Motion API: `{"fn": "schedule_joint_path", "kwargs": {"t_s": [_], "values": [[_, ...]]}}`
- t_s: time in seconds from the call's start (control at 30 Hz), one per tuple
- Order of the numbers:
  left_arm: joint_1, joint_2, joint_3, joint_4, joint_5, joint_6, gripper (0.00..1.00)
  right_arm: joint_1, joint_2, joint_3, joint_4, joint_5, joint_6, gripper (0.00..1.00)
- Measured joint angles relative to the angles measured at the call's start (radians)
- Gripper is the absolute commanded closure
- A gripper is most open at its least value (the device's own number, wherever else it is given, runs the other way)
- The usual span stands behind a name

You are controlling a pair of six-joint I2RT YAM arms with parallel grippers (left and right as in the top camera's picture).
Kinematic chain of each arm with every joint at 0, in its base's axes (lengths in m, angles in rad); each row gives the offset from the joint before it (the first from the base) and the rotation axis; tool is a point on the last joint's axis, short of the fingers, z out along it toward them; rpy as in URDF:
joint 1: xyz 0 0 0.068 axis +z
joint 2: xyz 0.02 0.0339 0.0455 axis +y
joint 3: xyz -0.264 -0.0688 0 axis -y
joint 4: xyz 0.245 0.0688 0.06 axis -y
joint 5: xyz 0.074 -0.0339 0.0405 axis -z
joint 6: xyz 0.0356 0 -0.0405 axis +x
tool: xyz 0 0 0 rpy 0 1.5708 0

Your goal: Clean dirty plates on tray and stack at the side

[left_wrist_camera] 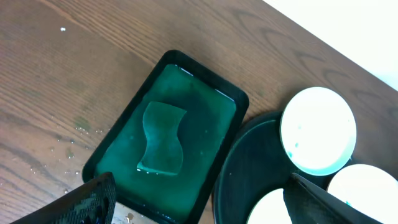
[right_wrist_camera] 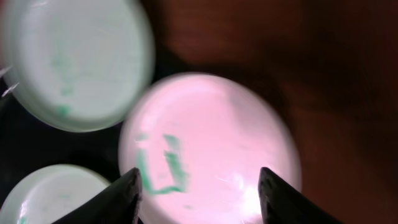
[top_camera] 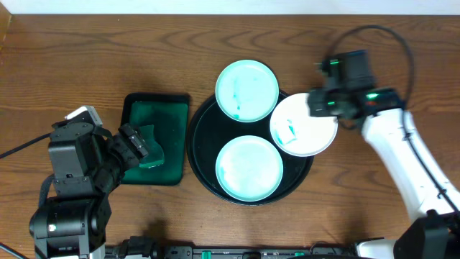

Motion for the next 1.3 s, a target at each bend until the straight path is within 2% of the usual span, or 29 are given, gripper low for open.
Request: {"fn": "schedule_joint_path", "kwargs": {"t_s": [0.17, 0.4, 0.5, 0.6, 0.63, 0.7, 0.73, 0.83, 0.87, 0.9, 1.17, 1.3], "values": [[0.000, 0.000, 0.000, 0.000, 0.000, 0.000, 0.14, -0.153, 0.055, 0.000, -0.107, -0.056, 0.011, 0.40], [0.000, 0.000, 0.000, 0.000, 0.000, 0.000, 0.14, -0.155, 0.166, -0.005, -0.089, -0.071, 0.014, 0.42], [0.000, 0.000, 0.000, 0.000, 0.000, 0.000, 0.14, -0.154, 0.206, -0.009, -0.043, -0.059, -0.002, 0.66], [0.000, 0.000, 0.000, -0.001, 0.000, 0.000, 0.14, -0.154, 0.242, -0.013, -0.032, -0.056, -0.012, 0.80], [0.000, 0.000, 0.000, -0.001, 0.000, 0.000, 0.14, -0.154, 0.248, -0.017, -0.031, -0.056, -0.009, 0.80], [0.000, 0.000, 0.000, -0.001, 0.000, 0.000, 0.14, -0.154, 0.251, -0.021, -0.018, -0.056, -0.010, 0.72], [0.000, 0.000, 0.000, 0.000, 0.000, 0.000, 0.14, -0.154, 0.251, -0.021, -0.013, -0.056, -0.007, 0.72], [0.000, 0.000, 0.000, 0.000, 0.000, 0.000, 0.14, -0.154, 0.251, -0.023, 0.004, -0.061, -0.016, 0.82], [0.000, 0.000, 0.000, 0.000, 0.000, 0.000, 0.14, -0.153, 0.251, -0.030, 0.017, -0.062, -0.018, 0.95], [0.000, 0.000, 0.000, -0.001, 0.000, 0.000, 0.14, -0.152, 0.251, -0.039, 0.029, -0.062, -0.017, 0.99], [0.000, 0.000, 0.000, -0.001, 0.000, 0.000, 0.14, -0.148, 0.238, -0.076, 0.036, -0.076, -0.024, 0.99], [0.000, 0.000, 0.000, -0.001, 0.000, 0.000, 0.14, -0.142, 0.154, -0.085, 0.015, -0.073, -0.023, 0.99]]}}
